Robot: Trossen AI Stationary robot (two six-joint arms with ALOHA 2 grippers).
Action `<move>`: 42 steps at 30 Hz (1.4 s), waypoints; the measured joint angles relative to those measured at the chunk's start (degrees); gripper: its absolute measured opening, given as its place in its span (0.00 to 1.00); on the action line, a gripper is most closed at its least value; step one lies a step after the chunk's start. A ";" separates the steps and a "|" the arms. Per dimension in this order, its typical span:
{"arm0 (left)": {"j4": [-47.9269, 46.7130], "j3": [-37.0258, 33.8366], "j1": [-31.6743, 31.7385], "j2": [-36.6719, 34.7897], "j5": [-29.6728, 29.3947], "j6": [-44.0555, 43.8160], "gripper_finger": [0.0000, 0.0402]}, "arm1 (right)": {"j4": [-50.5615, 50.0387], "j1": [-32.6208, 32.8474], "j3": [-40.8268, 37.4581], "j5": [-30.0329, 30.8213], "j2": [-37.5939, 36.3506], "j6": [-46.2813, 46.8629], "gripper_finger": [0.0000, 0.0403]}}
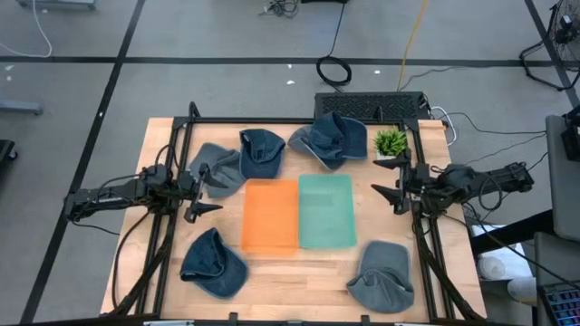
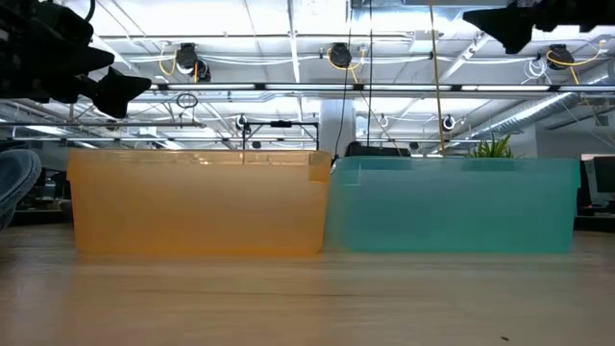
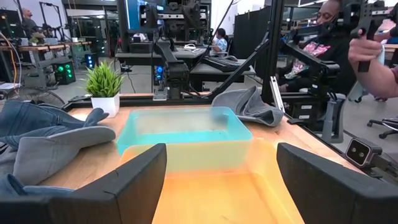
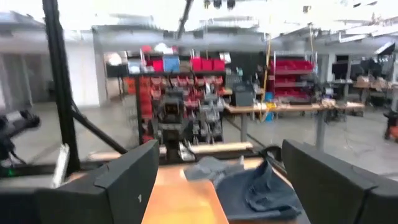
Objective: Pick & Place hat
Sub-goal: Put the top right blue cap into the orange bin
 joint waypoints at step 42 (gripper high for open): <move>0.00 0.00 0.00 0.01 0.01 0.00 0.77 | -13.81 0.01 41.42 24.92 27.34 -11.70 0.81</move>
